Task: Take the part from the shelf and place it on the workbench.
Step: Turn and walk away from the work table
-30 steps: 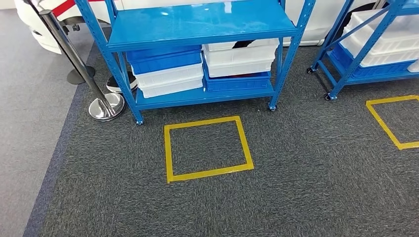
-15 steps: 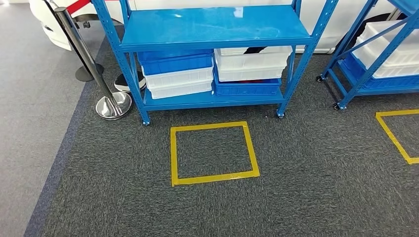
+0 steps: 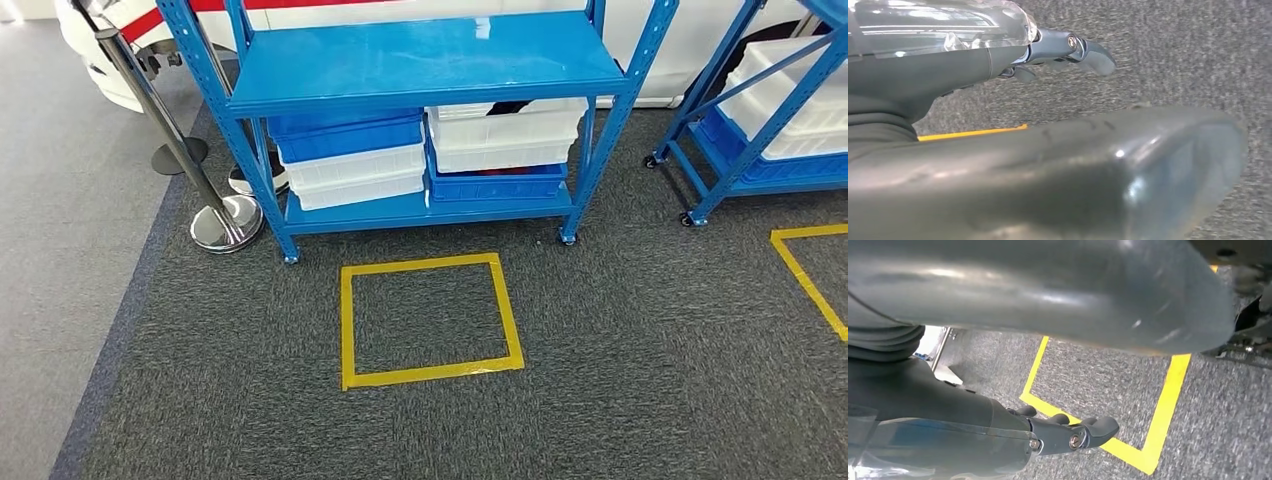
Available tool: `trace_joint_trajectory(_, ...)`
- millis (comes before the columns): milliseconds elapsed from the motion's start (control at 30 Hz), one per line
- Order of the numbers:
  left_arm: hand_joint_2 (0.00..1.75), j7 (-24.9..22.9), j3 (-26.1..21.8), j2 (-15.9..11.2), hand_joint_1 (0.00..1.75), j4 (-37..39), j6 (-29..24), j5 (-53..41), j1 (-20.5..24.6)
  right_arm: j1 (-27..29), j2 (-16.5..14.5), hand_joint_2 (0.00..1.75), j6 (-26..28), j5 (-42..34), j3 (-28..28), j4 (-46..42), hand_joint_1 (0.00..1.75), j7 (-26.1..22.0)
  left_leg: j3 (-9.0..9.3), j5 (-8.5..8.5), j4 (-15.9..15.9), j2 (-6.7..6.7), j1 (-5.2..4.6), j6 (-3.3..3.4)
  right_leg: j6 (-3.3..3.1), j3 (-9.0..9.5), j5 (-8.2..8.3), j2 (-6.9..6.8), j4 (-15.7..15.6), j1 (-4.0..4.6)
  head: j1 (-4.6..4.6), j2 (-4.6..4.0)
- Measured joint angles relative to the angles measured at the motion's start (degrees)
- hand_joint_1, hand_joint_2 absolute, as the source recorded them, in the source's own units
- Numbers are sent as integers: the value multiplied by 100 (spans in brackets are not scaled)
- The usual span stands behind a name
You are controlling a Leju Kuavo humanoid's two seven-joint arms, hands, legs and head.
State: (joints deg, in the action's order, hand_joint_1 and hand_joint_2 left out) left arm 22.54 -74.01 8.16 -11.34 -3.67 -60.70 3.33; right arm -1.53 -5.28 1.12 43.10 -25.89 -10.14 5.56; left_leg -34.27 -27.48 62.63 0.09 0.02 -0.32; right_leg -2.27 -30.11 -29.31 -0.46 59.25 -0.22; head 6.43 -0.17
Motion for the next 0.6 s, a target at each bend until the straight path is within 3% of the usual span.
trace_joint_trajectory(33,0,-5,-1,-4,0,0,-1,0,3,-2,-9,0,-3,1,-1,3,0,4,65,58,-230,24,-34,47,22,15,-24,-4,-3,-1,2,0)
trace_joint_trajectory(100,0,-19,-2,-10,0,0,-5,0,-4,-10,-23,0,-7,8,-3,9,0,13,99,25,-386,48,-77,122,94,42,-17,-10,26,-3,6,0)
trace_joint_trajectory(200,0,-28,-3,4,0,1,-11,3,-18,-13,-24,0,-6,27,-2,8,0,22,323,119,-540,15,-31,200,195,56,-81,-4,235,-10,6,0)
trace_joint_trajectory(233,0,-28,-4,8,0,1,-11,5,-9,-18,-25,0,-5,29,-1,9,0,24,387,120,-575,7,-12,216,218,-32,-201,10,433,-17,6,0)
trace_joint_trajectory(300,0,-26,-4,8,0,0,-11,7,8,-25,-27,0,-4,28,-1,9,0,25,430,83,-589,0,-5,236,263,-414,-522,33,1049,-41,4,0)
trace_joint_trajectory(333,0,-25,-4,8,0,0,-11,6,10,-27,-27,0,-2,28,-2,9,0,25,449,55,-587,-6,-4,233,281,-628,-626,36,1333,-54,4,0)
trace_joint_trajectory(367,0,-25,-4,8,0,0,-11,5,5,-26,-27,0,-1,28,-2,8,0,26,478,22,-585,-14,0,223,295,-778,-629,37,1483,-66,4,0)
trace_joint_trajectory(400,0,-25,-4,8,0,1,-10,5,-1,-20,-27,0,1,28,-3,8,0,28,523,-16,-582,-27,8,205,303,-829,-501,36,1431,-78,4,0)
trace_joint_trajectory(433,0,-25,-5,10,0,1,-9,4,-6,-10,-26,0,3,28,-3,8,0,32,584,-60,-580,-42,19,182,315,-774,-265,36,1169,-92,4,0)
trace_joint_trajectory(467,0,-25,-5,15,0,2,-7,4,-12,5,-26,0,4,28,-3,9,0,36,637,-112,-580,-53,30,150,321,-661,18,36,779,-105,4,0)
trace_joint_trajectory(500,0,-24,-7,19,0,2,-5,5,-11,21,-26,0,4,29,-4,12,0,40,692,-160,-571,-63,35,112,321,-561,191,37,436,-102,4,0)
trace_joint_trajectory(533,0,-23,-7,24,0,2,-5,5,-8,26,-26,0,4,30,-4,15,0,43,716,-204,-565,-68,35,71,296,-493,292,39,197,-91,4,0)
trace_joint_trajectory(600,0,-20,-8,26,0,2,-8,7,6,17,-28,0,3,34,-5,21,0,44,748,-257,-556,-65,26,-7,213,-478,279,45,85,-63,3,0)
